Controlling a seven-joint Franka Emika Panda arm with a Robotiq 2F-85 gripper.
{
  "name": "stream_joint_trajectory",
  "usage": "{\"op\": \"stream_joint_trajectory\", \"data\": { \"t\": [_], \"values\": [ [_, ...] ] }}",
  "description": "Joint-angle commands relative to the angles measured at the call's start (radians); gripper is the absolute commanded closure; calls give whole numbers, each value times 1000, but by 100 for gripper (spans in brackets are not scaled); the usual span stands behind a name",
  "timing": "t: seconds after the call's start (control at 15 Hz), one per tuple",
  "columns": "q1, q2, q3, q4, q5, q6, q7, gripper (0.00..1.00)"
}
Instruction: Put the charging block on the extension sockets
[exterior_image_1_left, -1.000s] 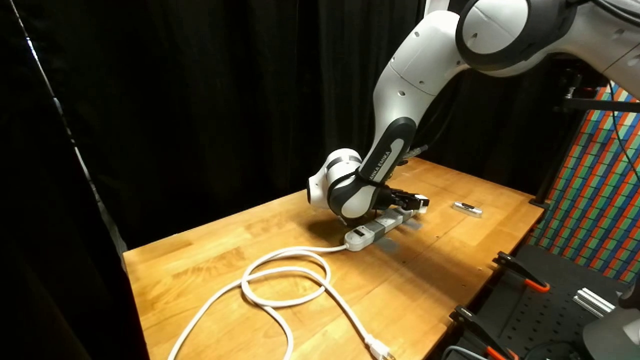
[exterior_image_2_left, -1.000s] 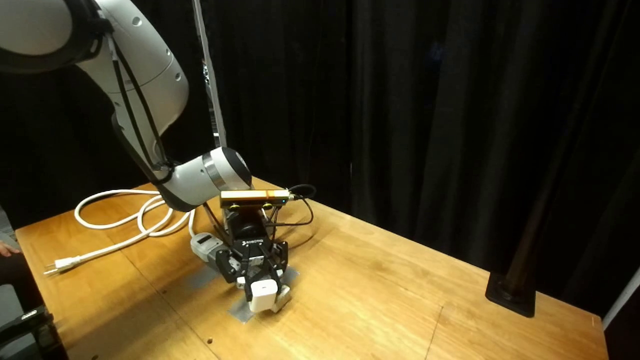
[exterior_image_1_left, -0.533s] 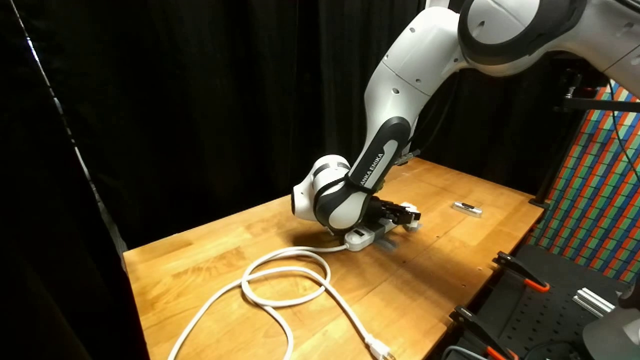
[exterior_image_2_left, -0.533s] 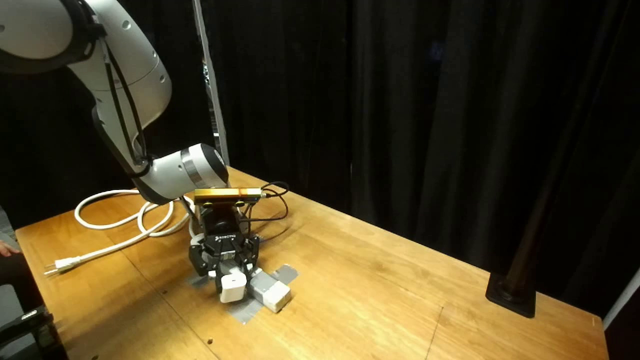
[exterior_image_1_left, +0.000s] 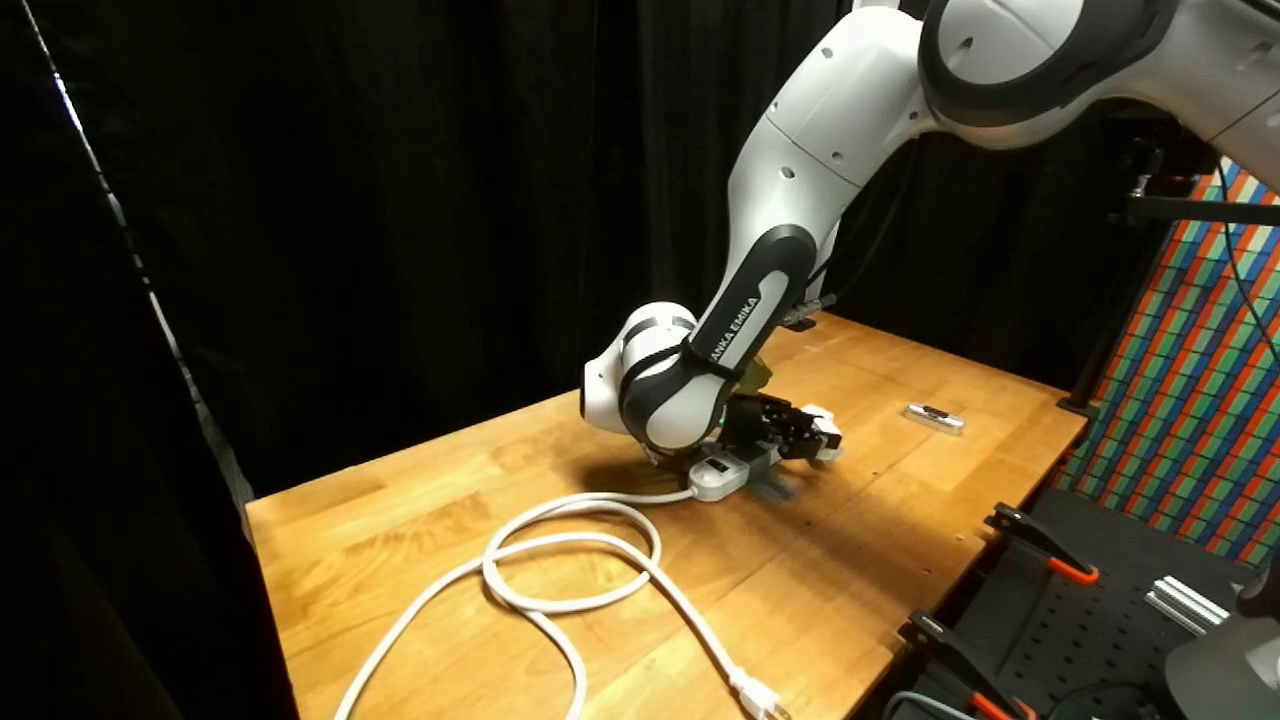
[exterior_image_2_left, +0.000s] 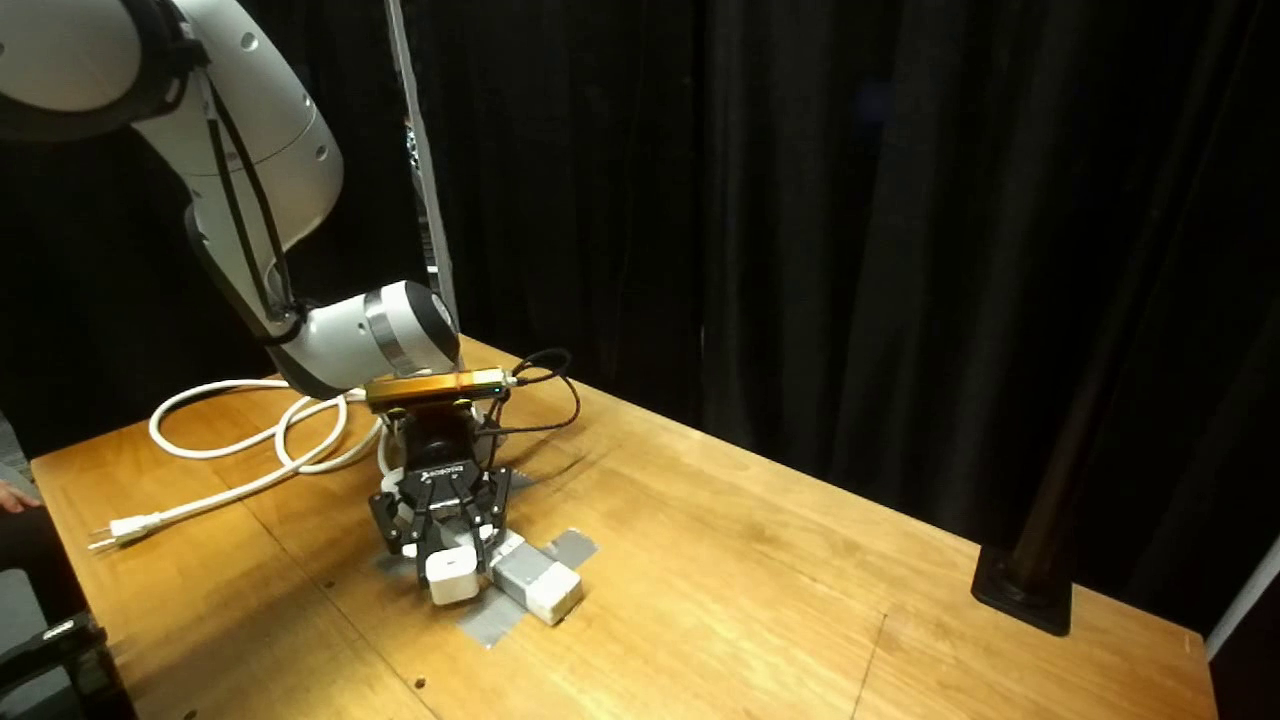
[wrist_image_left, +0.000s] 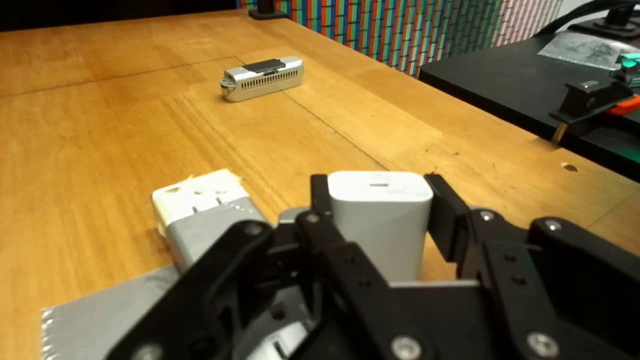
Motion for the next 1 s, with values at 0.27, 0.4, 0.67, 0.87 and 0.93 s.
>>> {"op": "stream_joint_trajectory", "data": {
  "t": [0.27, 0.4, 0.67, 0.87, 0.93],
  "values": [
    [17, -1, -51, 65, 24, -7, 70, 77],
    [12, -17, -61, 67, 28, -34, 38, 77],
    [0, -17, -95, 118, 28, -69, -2, 77],
    [-9, 7, -117, 181, 25, -85, -46, 77],
    [-13, 12, -122, 195, 23, -90, -75, 77]
  ]
}}
